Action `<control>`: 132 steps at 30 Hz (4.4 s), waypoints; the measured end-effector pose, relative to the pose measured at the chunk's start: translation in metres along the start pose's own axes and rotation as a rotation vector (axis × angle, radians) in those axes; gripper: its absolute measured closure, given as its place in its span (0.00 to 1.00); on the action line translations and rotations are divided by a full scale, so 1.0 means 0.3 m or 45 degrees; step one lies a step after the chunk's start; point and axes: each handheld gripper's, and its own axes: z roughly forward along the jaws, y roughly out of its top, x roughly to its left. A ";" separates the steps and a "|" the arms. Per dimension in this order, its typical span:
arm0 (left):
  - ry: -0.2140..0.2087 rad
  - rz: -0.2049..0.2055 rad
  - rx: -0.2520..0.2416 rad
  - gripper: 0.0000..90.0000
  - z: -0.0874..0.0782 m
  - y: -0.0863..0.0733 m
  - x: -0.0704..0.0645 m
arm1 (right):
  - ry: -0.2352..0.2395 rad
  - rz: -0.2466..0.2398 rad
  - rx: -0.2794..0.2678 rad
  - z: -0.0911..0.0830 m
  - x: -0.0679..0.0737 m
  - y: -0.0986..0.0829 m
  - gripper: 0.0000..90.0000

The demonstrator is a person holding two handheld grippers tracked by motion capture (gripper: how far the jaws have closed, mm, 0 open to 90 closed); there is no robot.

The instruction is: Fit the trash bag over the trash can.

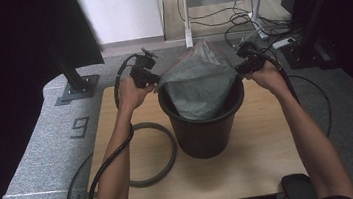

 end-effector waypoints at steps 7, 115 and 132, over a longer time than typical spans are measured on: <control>-0.053 -0.004 0.011 0.99 0.015 -0.006 0.001 | 0.018 0.017 0.008 0.003 0.000 -0.003 0.96; -0.271 0.597 -0.200 1.00 -0.281 -0.313 -0.212 | 0.339 -0.282 -0.243 -0.346 0.186 -0.308 0.99; -0.187 0.670 -0.122 1.00 -0.180 -0.353 -0.247 | 0.400 -0.316 -0.199 -0.263 0.245 -0.350 0.99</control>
